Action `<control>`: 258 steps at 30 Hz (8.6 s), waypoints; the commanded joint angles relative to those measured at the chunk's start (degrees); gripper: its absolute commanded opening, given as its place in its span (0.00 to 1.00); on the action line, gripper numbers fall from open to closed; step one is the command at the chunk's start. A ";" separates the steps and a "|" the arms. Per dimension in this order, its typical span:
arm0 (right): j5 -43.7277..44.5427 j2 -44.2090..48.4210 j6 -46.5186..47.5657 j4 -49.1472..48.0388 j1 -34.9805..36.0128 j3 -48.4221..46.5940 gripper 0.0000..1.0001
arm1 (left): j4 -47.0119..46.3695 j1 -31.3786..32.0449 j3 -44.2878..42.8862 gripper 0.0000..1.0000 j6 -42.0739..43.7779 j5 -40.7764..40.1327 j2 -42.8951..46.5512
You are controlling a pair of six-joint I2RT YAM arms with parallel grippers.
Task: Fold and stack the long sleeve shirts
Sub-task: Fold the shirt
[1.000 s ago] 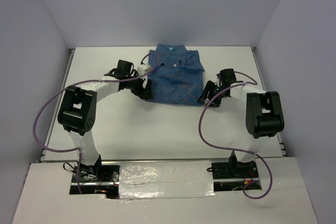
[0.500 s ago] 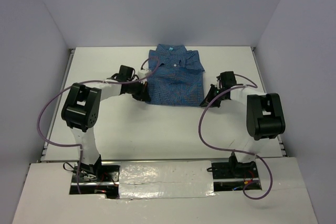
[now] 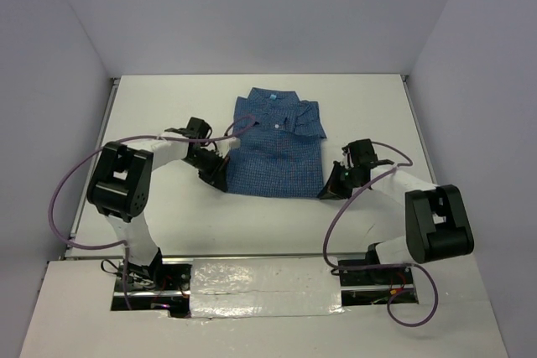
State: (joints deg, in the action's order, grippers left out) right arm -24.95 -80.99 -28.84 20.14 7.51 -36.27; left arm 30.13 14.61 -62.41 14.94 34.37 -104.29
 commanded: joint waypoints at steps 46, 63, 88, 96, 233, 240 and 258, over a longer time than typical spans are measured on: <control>2.18 -46.90 -11.24 -13.02 6.38 -59.35 0.00 | -12.56 7.36 -3.85 0.65 -6.68 -10.92 -3.46; 3.41 -17.97 15.47 1.11 -3.55 -39.50 0.59 | -4.99 -1.95 -28.38 0.74 -9.05 -5.98 -7.14; -2.20 -24.39 14.78 -9.95 -2.41 -32.55 0.63 | -15.54 -0.72 -25.12 0.35 -7.91 -2.46 -16.47; -5.63 -28.61 11.27 -14.51 -0.74 -32.63 0.51 | -17.38 -0.37 -25.57 0.00 -8.79 -3.69 -14.89; -1.25 -7.26 -9.83 -14.69 0.31 3.48 0.18 | -18.97 19.31 12.92 0.00 49.22 -24.52 11.12; 0.95 -0.85 -8.43 -7.41 0.75 2.52 0.00 | -8.29 19.31 11.88 0.00 47.04 -23.47 14.55; 10.45 38.97 -24.76 48.03 34.39 -10.81 0.00 | 43.60 25.64 -5.60 0.00 41.31 -6.81 42.48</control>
State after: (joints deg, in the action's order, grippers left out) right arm -15.57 -44.80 -48.07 54.37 37.26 -41.08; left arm 61.84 39.79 -64.47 54.19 19.77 -66.11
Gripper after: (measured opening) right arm 0.023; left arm 0.067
